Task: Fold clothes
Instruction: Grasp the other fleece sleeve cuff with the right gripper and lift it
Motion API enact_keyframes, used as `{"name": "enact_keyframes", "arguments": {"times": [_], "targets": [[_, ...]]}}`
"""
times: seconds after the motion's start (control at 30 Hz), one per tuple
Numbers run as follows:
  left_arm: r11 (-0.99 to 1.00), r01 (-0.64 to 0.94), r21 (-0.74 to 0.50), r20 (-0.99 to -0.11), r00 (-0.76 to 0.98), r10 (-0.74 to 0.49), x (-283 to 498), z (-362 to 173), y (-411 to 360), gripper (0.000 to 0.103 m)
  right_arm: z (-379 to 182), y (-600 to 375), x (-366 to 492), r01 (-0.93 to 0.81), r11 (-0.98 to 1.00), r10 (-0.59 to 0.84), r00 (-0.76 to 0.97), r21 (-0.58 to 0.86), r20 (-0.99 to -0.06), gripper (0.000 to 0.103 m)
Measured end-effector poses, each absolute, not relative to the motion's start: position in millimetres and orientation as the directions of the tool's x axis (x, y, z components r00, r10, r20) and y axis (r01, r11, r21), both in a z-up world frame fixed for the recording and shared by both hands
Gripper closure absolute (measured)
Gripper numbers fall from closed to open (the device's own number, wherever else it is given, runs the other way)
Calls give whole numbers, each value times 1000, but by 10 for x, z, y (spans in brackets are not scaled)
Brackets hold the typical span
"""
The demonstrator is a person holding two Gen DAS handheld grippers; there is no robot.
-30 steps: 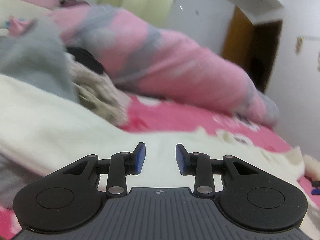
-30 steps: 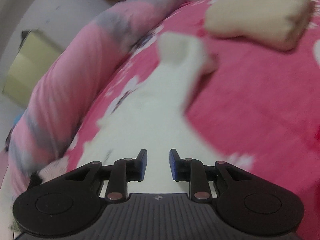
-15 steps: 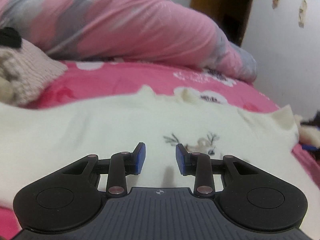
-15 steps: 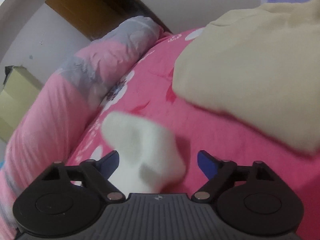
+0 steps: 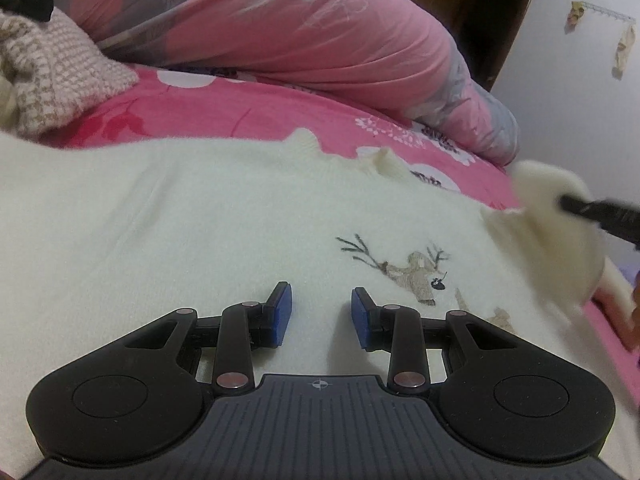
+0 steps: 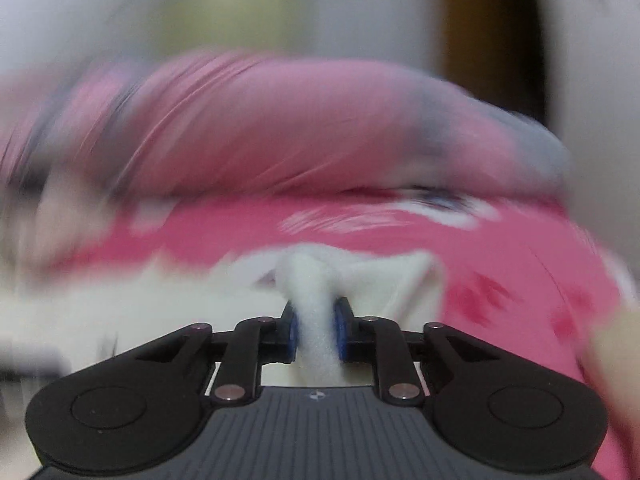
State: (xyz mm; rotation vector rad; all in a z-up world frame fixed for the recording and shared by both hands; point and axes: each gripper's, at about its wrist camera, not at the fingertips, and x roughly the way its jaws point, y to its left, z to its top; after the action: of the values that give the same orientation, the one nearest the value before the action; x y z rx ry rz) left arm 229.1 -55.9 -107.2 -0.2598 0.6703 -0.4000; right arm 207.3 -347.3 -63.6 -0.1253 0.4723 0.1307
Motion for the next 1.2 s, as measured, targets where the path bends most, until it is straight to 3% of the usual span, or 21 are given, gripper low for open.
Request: {"name": "enact_keyframes", "arguments": {"times": [0.07,0.13,0.2,0.3,0.37,0.5,0.6,0.83,0.9,0.97,1.03,1.2], "targets": [[891,273,-364,-547,712,-441,2293,-1075,-553,70,-866,-2936,2092,-278,911,84,849,-305,-522,59],[891,273,-362,-547,712,-440,2290,-1075,-557,70,-1049,-2656,2049,-361,848,94,823,-388,-561,45],[891,272,-363,-546,713,-440,2287,-1076,-558,70,-1111,-2529,1912,-363,797,64,845,-482,-531,43],[887,270,-374,-543,712,-445,2288,-1081,-546,70,-935,-2599,1721,-364,803,104,865,-472,-490,37],[884,269,-382,-540,711,-450,2291,-1087,-534,70,-729,-2843,1650,-358,868,171,866,-343,-470,26],[882,268,-388,-538,711,-453,2289,-1092,-527,70,-362,-3544,1720,-246,969,239,876,38,-420,25],[882,268,-387,-539,711,-452,2290,-1095,-528,70,-291,-4141,2060,-83,935,230,880,344,-415,25],[873,265,-408,-530,710,-463,2296,-1111,-499,70,-792,-4995,3127,285,619,292,781,731,-552,24],[869,264,-419,-527,709,-469,2298,-1123,-486,70,-900,-4987,3265,301,590,330,757,749,-564,28],[865,263,-427,-524,708,-474,2302,-1128,-477,70,-910,-4868,3324,279,631,334,745,724,-578,46],[862,262,-433,-522,707,-477,2304,-1131,-470,70,-771,-4646,3267,205,722,306,762,661,-571,53],[856,261,-446,-517,706,-484,2305,-1136,-451,70,-450,-3932,2850,-84,926,278,811,368,-515,60]]}}
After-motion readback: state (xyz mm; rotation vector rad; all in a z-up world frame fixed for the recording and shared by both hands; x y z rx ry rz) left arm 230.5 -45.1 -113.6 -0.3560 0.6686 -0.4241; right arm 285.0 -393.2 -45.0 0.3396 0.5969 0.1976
